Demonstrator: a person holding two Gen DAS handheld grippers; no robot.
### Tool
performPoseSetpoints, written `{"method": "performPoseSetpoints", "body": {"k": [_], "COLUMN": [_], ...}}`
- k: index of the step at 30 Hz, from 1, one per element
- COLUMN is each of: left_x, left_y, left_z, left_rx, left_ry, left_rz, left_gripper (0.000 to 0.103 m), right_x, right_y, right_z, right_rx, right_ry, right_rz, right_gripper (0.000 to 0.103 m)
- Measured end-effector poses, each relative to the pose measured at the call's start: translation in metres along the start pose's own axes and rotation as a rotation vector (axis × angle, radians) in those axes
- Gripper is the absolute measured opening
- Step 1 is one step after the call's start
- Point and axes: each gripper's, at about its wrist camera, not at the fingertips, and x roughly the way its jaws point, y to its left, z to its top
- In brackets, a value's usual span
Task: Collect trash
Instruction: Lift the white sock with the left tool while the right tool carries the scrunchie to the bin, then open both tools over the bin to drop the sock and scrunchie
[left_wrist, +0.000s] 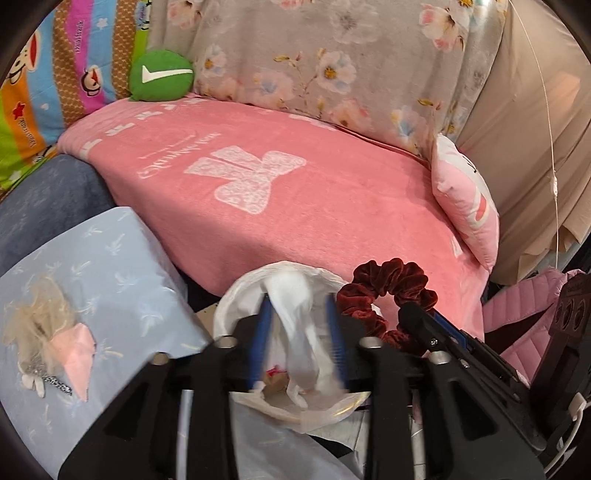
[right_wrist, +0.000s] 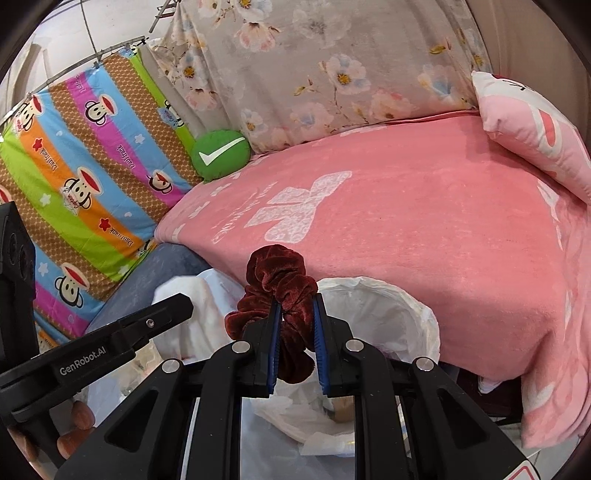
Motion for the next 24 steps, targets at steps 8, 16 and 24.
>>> {"method": "performPoseSetpoints", "body": {"k": [8, 16, 24], "left_x": [-0.007, -0.008, -0.01], "left_y": [-0.002, 0.006, 0.019], "left_z": [0.002, 0.0, -0.006], "left_rx": [-0.004, 0.004, -0.024], "left_ry": [-0.049, -0.052, -0.05], "left_rz": [0.056, 0.107, 0.114], "left_gripper": [0.067, 0.067, 0.067], "right_x": [0.004, 0.01, 0.01], "right_y": [-0.006, 0.012, 0.019], "right_z": [0.002, -0.001, -0.002], "right_rx": [0.012, -0.003, -0.004], "right_ry": [-0.002, 0.008, -0.001], "right_rz": [-0.002, 0.004, 0.012], "right_gripper": [0.018, 0.024, 0.033]}}
